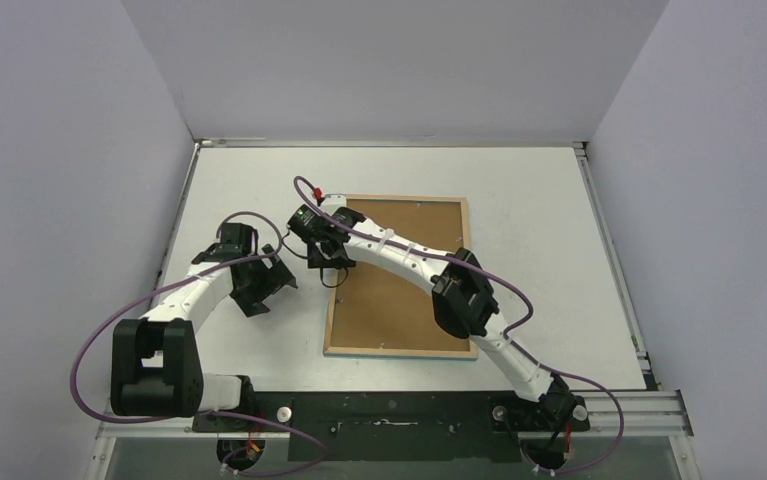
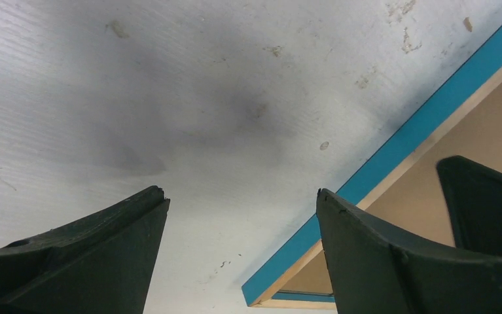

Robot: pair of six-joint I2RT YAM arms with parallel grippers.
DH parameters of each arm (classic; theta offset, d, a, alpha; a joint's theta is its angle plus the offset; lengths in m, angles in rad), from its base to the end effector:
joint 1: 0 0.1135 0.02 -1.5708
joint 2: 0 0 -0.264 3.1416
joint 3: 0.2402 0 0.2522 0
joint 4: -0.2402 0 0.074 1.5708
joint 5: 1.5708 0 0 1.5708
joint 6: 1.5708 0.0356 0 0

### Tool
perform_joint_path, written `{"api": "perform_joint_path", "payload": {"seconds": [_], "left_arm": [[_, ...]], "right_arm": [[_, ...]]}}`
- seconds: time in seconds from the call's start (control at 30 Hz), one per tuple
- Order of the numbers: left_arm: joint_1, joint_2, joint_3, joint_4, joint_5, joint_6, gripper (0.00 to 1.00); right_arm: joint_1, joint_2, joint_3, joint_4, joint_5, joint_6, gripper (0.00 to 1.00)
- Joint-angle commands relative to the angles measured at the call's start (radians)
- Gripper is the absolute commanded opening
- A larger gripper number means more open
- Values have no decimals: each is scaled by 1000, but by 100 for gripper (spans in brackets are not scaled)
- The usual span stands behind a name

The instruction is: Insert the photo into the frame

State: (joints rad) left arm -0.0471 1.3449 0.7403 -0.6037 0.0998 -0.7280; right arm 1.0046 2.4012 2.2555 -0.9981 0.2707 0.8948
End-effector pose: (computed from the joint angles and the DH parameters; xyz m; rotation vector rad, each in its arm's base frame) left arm 0.2349 -0.0146 0.1786 -0.9190 2.6718 -0.3263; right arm 0.2820 0.4260 0.2168 -0.0677 2.6652 0.2587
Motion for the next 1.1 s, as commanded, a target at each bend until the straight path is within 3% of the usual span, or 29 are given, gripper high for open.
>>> {"api": "perform_joint_path", "payload": {"seconds": [0.0, 0.27, 0.57, 0.83, 1.07], "left_arm": [[17, -31, -12, 90, 74, -36, 81], [34, -17, -36, 130, 122, -47, 79], [40, 32, -2, 143, 172, -19, 78], [41, 65, 2, 173, 299, 20, 79], [41, 33, -18, 219, 397, 15, 79]], "right_arm": [[-1, 50, 46, -9, -23, -20, 50], [-4, 109, 100, -74, -29, -1, 46], [-4, 137, 127, -114, -38, -11, 29], [-9, 107, 153, -91, -20, -22, 0], [-55, -29, 72, 14, -28, 2, 0]]}}
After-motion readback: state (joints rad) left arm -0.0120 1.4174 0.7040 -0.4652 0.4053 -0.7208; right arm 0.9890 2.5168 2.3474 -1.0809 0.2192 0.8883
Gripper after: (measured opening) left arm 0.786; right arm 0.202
